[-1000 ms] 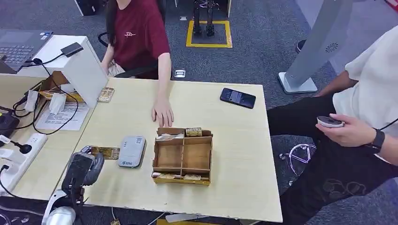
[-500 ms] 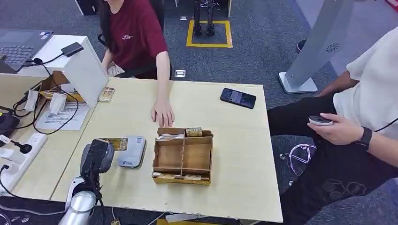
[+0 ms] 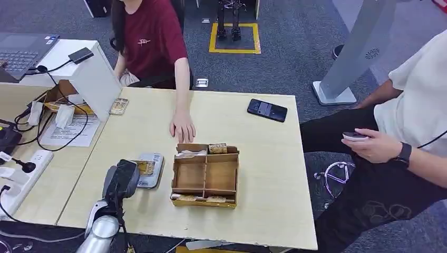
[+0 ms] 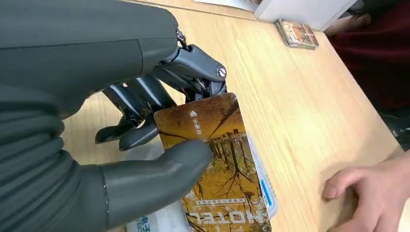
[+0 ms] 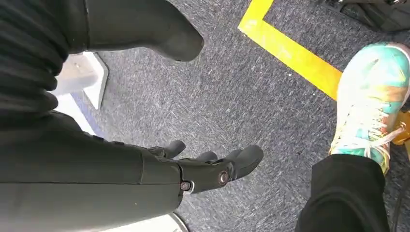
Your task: Pass the card to the sensor for recognition and then transmit it.
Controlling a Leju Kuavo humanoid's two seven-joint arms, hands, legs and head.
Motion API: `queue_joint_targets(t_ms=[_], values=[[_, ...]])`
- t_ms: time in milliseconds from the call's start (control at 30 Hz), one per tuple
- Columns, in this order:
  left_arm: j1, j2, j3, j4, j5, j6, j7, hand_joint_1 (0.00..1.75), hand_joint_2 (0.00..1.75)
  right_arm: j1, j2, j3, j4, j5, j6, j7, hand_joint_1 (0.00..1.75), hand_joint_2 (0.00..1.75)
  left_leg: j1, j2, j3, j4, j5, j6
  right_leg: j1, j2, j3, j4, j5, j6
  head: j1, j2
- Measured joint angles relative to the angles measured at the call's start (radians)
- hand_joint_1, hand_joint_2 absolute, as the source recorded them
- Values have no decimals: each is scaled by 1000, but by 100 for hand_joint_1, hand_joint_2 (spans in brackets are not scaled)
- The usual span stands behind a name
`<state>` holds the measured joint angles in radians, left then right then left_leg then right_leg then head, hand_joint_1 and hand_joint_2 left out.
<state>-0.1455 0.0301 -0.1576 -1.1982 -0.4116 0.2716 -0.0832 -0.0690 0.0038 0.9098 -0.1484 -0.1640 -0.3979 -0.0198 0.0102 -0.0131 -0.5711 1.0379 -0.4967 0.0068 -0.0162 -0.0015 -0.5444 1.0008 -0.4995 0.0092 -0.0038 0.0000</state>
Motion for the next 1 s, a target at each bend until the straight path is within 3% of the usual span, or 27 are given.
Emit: queue_joint_targets(t_ms=[1000], values=[[-38,-18,-34,89,-295,106,80,175,175,-9,0,11,-3,5,16,10,0,175,0,0,1,0,0,0,0,0,1,0,0,0,0,0]])
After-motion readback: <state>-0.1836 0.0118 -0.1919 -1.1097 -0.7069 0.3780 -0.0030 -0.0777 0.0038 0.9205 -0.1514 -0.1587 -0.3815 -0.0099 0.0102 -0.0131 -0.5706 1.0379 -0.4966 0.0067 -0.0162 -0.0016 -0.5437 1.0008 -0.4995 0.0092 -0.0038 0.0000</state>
